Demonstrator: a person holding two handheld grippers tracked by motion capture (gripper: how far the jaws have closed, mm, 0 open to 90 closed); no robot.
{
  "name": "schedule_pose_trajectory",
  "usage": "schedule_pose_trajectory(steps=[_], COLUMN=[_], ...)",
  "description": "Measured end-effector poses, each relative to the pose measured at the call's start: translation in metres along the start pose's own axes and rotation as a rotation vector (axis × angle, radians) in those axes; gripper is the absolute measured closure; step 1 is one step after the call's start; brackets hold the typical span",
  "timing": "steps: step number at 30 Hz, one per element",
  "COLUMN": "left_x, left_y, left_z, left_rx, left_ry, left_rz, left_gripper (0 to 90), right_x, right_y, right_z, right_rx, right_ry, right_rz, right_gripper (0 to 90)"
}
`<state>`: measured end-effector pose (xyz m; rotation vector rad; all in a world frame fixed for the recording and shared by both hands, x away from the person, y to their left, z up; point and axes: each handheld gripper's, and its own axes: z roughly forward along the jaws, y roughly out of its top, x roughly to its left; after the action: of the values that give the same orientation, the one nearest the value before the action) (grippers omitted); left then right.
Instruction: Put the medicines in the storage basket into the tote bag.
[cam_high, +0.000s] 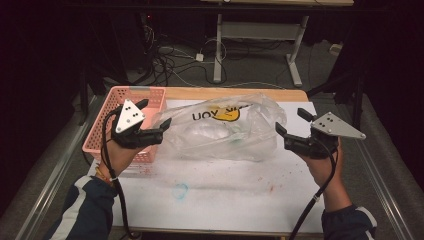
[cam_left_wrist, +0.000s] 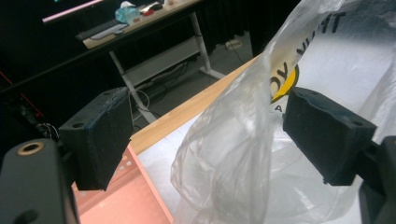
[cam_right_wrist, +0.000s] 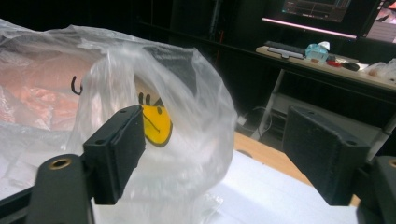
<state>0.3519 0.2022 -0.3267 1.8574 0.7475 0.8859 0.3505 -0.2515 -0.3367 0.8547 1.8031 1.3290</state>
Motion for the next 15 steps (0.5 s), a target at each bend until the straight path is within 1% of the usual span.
schedule_pose_trajectory(steps=[1, 2, 3, 5, 6, 9, 10, 13, 15], left_x=[-0.001, -0.003, -0.004, -0.007, -0.008, -0.015, -0.017, -0.022, -0.024], left_y=[0.0, 0.0, -0.001, -0.003, -0.004, -0.011, -0.013, -0.022, -0.028], left_z=[-0.003, -0.007, -0.01, -0.013, -0.015, -0.019, -0.021, -0.027, -0.031], left_rx=[-0.007, -0.019, -0.029, -0.034, -0.038, -0.04, -0.036, -0.036, -0.027], left_ry=[0.013, 0.012, 0.008, -0.002, -0.012, -0.029, -0.043, -0.063, -0.062], left_rz=[0.003, 0.006, 0.006, 0.014, 0.016, 0.032, 0.024, 0.025, 0.032], left_gripper=[16.0, 16.1, 16.1, 15.9, 15.9, 15.8, 15.8, 15.8, 15.8], right_x=[0.001, 0.001, 0.002, 0.005, 0.006, 0.008, 0.009, 0.012, 0.013], right_y=[-0.002, -0.004, -0.006, -0.01, -0.012, -0.017, -0.018, -0.022, -0.025], right_z=[-0.001, -0.003, -0.004, -0.004, -0.005, -0.006, -0.007, -0.01, -0.011], right_rx=[-0.004, -0.006, -0.003, 0.007, 0.008, 0.02, 0.022, 0.029, 0.042], right_ry=[0.003, 0.008, 0.01, 0.019, 0.016, 0.032, 0.033, 0.048, 0.056], right_rz=[0.002, 0.006, 0.015, 0.01, 0.005, -0.005, -0.014, -0.018, -0.027], right_gripper=[20.6, 20.6, 20.5, 20.5, 20.5, 20.9, 21.5, 21.8, 21.8])
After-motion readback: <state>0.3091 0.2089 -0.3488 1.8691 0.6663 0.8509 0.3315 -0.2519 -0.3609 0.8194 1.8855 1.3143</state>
